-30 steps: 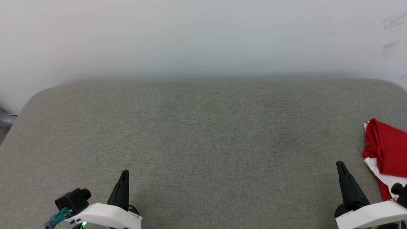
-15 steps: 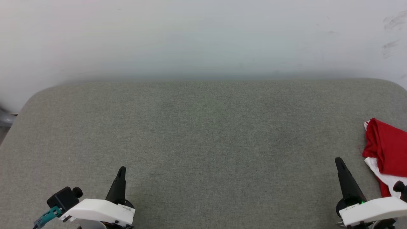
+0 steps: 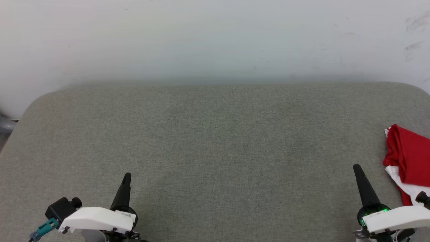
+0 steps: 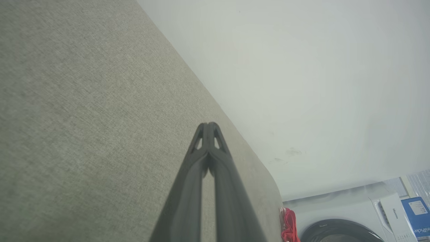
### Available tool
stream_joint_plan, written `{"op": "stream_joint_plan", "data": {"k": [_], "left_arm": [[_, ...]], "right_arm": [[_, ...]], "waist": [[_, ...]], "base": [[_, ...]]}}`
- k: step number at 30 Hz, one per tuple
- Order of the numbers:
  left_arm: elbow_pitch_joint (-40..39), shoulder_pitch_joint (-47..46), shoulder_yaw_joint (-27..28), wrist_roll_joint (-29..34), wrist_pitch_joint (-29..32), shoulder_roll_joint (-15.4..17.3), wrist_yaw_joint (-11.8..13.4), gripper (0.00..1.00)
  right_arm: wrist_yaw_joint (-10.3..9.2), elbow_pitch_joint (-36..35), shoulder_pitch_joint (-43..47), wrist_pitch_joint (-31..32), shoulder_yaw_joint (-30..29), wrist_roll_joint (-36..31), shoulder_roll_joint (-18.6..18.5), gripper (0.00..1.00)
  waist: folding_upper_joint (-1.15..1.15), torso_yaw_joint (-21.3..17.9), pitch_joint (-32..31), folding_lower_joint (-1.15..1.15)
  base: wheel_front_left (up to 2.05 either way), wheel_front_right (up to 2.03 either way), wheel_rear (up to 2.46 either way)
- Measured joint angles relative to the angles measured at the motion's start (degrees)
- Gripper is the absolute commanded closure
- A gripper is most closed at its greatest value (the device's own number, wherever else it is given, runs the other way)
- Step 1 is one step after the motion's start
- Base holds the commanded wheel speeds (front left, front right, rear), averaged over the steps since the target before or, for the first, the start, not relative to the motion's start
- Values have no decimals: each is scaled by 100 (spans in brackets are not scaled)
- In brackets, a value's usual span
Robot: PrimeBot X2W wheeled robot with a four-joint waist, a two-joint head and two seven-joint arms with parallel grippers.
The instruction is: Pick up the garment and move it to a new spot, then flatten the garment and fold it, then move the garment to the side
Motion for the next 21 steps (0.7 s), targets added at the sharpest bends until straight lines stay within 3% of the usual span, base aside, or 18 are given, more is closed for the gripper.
{"op": "stream_joint_plan", "data": {"k": [21], "left_arm": [[70,-144,289,-1098,311,-114,-147,100]], "right_arm": [[0,316,-260,74,-9,1241,-3,100]], "waist": [[0,-4,21,0]], "base": [[0,0,0]]}}
